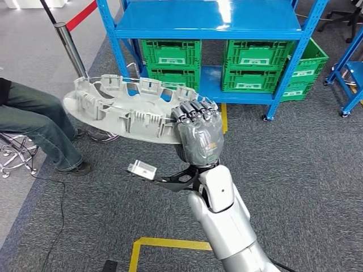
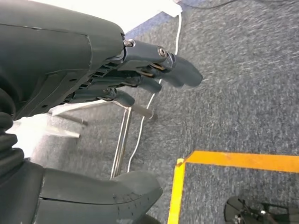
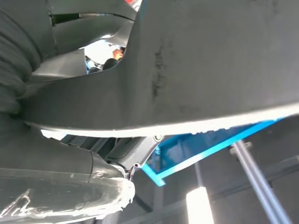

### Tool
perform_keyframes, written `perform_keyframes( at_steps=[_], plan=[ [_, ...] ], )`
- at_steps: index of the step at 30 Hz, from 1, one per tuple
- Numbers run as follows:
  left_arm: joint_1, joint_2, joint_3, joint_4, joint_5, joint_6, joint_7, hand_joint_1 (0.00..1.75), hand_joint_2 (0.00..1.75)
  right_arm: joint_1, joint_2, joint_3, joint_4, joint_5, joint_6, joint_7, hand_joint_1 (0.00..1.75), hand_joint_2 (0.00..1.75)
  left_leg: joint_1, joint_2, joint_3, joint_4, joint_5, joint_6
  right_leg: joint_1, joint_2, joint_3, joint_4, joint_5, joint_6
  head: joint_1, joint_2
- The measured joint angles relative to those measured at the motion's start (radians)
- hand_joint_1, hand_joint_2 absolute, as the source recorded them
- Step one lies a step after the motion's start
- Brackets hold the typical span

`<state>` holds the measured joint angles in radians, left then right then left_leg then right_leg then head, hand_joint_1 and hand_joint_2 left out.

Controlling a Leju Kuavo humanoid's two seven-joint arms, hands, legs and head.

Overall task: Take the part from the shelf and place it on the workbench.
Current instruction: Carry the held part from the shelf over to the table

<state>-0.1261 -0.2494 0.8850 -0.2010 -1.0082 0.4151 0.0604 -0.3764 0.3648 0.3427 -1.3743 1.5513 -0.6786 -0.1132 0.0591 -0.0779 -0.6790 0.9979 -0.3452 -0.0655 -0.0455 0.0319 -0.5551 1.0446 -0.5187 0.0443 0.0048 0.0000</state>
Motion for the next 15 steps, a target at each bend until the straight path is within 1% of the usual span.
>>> perform_keyframes(
  at_steps=[1, 2, 3, 4, 5, 6, 7, 8, 9, 10, 11, 12, 13, 14, 15],
  plan=[
    [0.000, 0.000, 0.000, 0.000, 0.000, 0.000, 0.000, 0.00, 1.75, 0.000, 0.000, 0.001, -0.003, 0.001, 0.000, 0.001, 1.75, 1.75, -0.001, 0.015, -0.010, 0.022, -0.016, 0.000, 0.002, -0.010, -0.002, 0.001, 0.003, -0.010, -0.002, 0.000],
    [-0.001, 0.000, 0.001, 0.000, 0.000, 0.000, 0.001, 0.00, 1.75, 0.000, 0.001, 0.001, -0.007, 0.001, 0.000, 0.001, 1.75, 1.75, -0.004, 0.034, -0.029, 0.066, -0.045, 0.003, 0.005, -0.021, -0.004, 0.000, 0.006, -0.019, -0.006, 0.000],
    [-0.001, 0.000, 0.001, 0.000, 0.000, 0.000, 0.001, 0.00, 1.75, 0.000, 0.001, 0.001, -0.010, 0.002, 0.000, 0.001, 1.75, 1.75, -0.008, 0.054, -0.055, 0.131, -0.082, 0.007, 0.010, -0.032, -0.006, 0.000, 0.008, -0.025, -0.009, 0.000],
    [-0.002, 0.000, 0.001, 0.000, 0.000, 0.000, 0.001, 0.00, 1.75, 0.000, 0.001, 0.001, -0.013, 0.002, 0.000, 0.001, 1.75, 1.75, -0.012, 0.064, -0.084, 0.204, -0.119, 0.011, 0.016, -0.043, -0.009, 0.000, 0.009, -0.030, -0.010, 0.000],
    [-0.002, 0.000, 0.001, 0.000, 0.000, 0.000, 0.001, 0.00, 1.75, 0.000, 0.001, 0.001, -0.014, 0.003, 0.000, 0.002, 1.75, 1.75, -0.016, 0.068, -0.106, 0.266, -0.146, 0.016, 0.022, -0.055, -0.012, 0.000, 0.010, -0.033, -0.010, 0.000],
    [-0.001, 0.000, 0.002, 0.000, 0.000, 0.000, 0.001, 0.00, 1.75, 0.001, 0.001, 0.001, -0.014, 0.003, 0.000, 0.002, 1.75, 1.75, -0.020, 0.069, -0.112, 0.298, -0.157, 0.022, 0.027, -0.067, -0.013, 0.000, 0.010, -0.035, -0.010, 0.000],
    [-0.001, 0.000, 0.003, 0.000, 0.000, -0.001, 0.002, 0.00, 1.75, 0.001, 0.001, 0.001, -0.014, 0.005, 0.000, 0.002, 1.75, 1.75, -0.025, 0.070, -0.100, 0.293, -0.150, 0.030, 0.032, -0.079, -0.015, 0.000, 0.011, -0.036, -0.010, 0.000],
    [-0.001, 0.000, 0.003, 0.000, 0.000, -0.001, 0.002, 0.00, 1.75, 0.001, 0.001, 0.001, -0.015, 0.006, 0.000, 0.002, 1.75, 1.75, -0.033, 0.076, -0.069, 0.251, -0.131, 0.041, 0.037, -0.091, -0.015, 0.000, 0.011, -0.037, -0.010, 0.000],
    [-0.001, 0.000, 0.004, 0.000, -0.001, -0.001, 0.002, 0.00, 1.75, 0.001, 0.001, 0.002, -0.016, 0.007, 0.000, 0.002, 1.75, 1.75, -0.042, 0.092, -0.028, 0.188, -0.109, 0.055, 0.040, -0.102, -0.014, 0.000, 0.010, -0.038, -0.010, 0.000],
    [-0.003, 0.000, 0.004, 0.000, -0.002, -0.001, 0.003, 0.00, 1.75, 0.000, 0.001, 0.002, -0.019, 0.008, 0.000, 0.002, 1.75, 1.75, -0.053, 0.117, 0.010, 0.127, -0.096, 0.068, 0.046, -0.114, -0.014, 0.000, 0.009, -0.037, -0.009, 0.000],
    [-0.006, 0.000, 0.004, 0.000, -0.002, -0.002, 0.003, 0.00, 1.75, 0.000, 0.001, 0.003, -0.021, 0.008, 0.000, 0.002, 1.75, 1.75, -0.062, 0.138, 0.036, 0.081, -0.090, 0.077, 0.049, -0.125, -0.015, 0.000, 0.008, -0.036, -0.009, 0.000],
    [-0.007, 0.000, 0.004, 0.000, -0.003, -0.002, 0.003, 0.00, 1.75, -0.001, 0.001, 0.003, -0.023, 0.008, 0.000, 0.002, 1.75, 1.75, -0.069, 0.152, 0.047, 0.056, -0.092, 0.082, 0.052, -0.136, -0.015, 0.000, 0.008, -0.035, -0.009, 0.000],
    [-0.008, 0.000, 0.005, 0.000, -0.003, -0.002, 0.003, 0.00, 1.75, -0.001, 0.001, 0.003, -0.023, 0.008, 0.000, 0.003, 1.75, 1.75, -0.073, 0.152, 0.048, 0.049, -0.095, 0.084, 0.055, -0.148, -0.015, -0.002, 0.007, -0.032, -0.008, 0.000],
    [-0.007, 0.000, 0.006, 0.000, -0.003, -0.003, 0.003, 0.00, 1.75, -0.002, 0.001, 0.004, -0.023, 0.008, 0.000, 0.003, 1.75, 1.75, -0.072, 0.139, 0.047, 0.044, -0.092, 0.084, 0.055, -0.160, -0.012, -0.004, 0.006, -0.029, -0.008, 0.000],
    [-0.004, 0.000, 0.007, 0.000, -0.003, -0.004, 0.003, 0.00, 1.75, -0.002, 0.001, 0.005, -0.024, 0.008, 0.000, 0.003, 1.75, 1.75, -0.070, 0.126, 0.048, 0.038, -0.088, 0.086, 0.054, -0.157, -0.012, -0.003, 0.002, -0.025, -0.008, 0.000]
  ],
)
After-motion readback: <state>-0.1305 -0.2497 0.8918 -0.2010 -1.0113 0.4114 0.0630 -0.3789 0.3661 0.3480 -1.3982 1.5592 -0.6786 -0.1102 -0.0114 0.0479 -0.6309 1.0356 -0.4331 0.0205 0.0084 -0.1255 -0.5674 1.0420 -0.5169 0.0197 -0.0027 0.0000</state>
